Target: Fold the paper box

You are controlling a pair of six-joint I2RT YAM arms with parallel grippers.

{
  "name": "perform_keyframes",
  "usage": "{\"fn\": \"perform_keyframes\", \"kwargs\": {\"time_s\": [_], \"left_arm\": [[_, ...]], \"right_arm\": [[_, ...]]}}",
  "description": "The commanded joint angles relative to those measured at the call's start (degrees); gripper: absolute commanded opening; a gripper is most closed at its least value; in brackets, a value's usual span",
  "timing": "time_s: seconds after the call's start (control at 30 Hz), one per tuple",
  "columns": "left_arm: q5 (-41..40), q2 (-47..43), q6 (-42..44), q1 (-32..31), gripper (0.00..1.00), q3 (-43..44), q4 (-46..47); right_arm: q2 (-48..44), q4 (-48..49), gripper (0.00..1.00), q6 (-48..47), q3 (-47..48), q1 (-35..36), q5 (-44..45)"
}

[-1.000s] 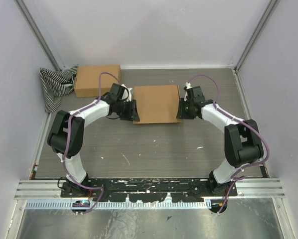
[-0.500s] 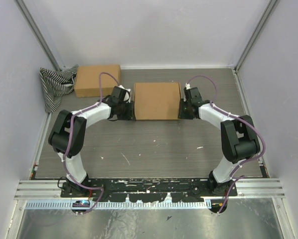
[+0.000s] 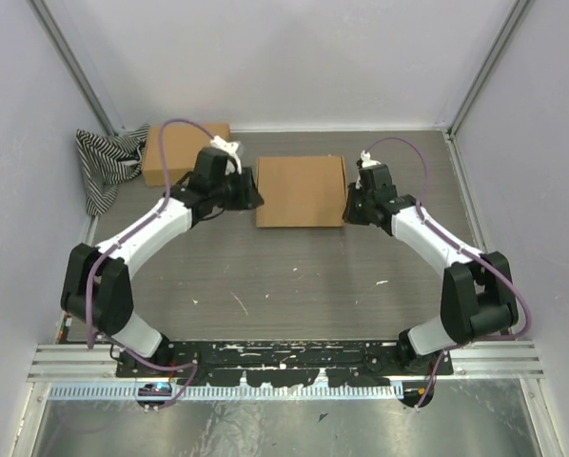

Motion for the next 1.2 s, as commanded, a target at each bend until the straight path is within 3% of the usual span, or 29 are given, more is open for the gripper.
{"fn": "perform_keyframes", "kwargs": {"time_s": [0.0, 0.03, 0.13, 0.27, 0.43, 0.63, 0.8, 1.17], "left_arm": [[3.97, 7.55, -2.68, -0.36, 0.52, 12.19, 4.62], [5.88, 11.94, -2.88, -0.34, 0.52, 16.37, 4.82], [9.83, 25.59, -3.86, -0.64, 0.49, 32.81, 2.74], [8.61, 35.92, -4.37, -1.86, 0.47, 41.71, 3.58], [7.86, 40.45, -4.81, -3.34, 0.48, 42.67, 6.62], [9.35, 45.38, -4.65, -4.0, 0.47, 45.41, 2.85], [9.66, 44.29, -4.2, -4.02, 0.44, 40.91, 3.45], [13.4, 43.17, -4.85, -4.13, 0.41, 34.84, 3.45]], "right_arm": [[-2.33, 2.19, 0.09, 3.21, -0.97, 2.52, -0.82], [-1.35, 3.37, 0.03, 3.72, -1.43, 3.4, -1.23], [2.41, 6.27, 0.01, 5.23, -1.51, 6.87, 1.23], [6.28, 10.47, 0.01, 7.51, -1.28, 10.24, 4.55], [10.85, 12.27, 0.01, 10.1, 0.5, 11.9, 10.29], [16.58, 15.16, 0.01, 11.65, 3.34, 12.46, 11.75], [20.96, 19.51, 0.01, 12.91, 5.01, 12.67, 13.54], [27.37, 38.17, 0.01, 16.64, 4.51, 13.2, 22.19]]}}
